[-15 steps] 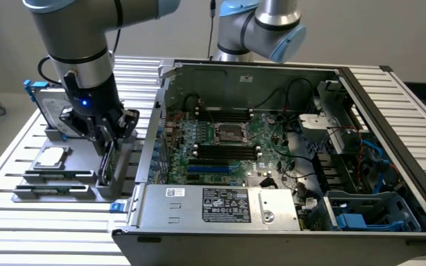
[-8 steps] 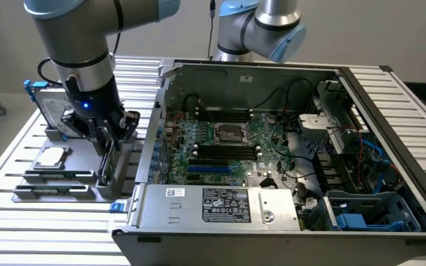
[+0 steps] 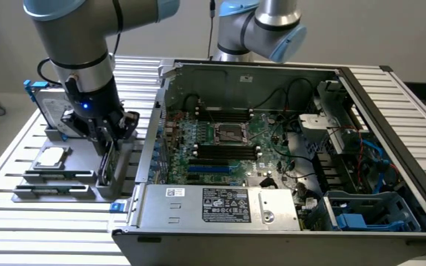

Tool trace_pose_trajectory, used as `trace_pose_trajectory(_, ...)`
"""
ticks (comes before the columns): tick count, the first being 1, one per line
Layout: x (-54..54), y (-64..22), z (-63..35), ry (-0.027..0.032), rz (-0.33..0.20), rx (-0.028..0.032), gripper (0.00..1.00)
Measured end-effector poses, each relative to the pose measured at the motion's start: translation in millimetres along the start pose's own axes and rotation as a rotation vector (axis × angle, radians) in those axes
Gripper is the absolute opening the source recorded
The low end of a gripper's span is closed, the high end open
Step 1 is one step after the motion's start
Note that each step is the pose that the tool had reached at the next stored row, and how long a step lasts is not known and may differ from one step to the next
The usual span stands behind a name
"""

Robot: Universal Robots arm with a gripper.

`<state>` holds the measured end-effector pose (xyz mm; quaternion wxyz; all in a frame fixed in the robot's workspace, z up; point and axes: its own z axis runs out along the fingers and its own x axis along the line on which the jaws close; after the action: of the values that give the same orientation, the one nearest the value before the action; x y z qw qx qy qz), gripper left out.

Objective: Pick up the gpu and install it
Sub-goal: 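Pick up the gpu and move the gpu toward the slot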

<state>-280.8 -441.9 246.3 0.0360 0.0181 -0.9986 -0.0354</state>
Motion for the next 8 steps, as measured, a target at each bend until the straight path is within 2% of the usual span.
trace_pose_trajectory(2,0.0,0.0,0.5,0.0011,0.001,0.0,0.36)
trace_pose_trajectory(3,0.0,0.1,0.6,0.0014,0.001,-0.0001,0.29)
trace_pose_trajectory(8,0.0,0.1,0.7,0.0015,0.001,-0.0002,0.27)
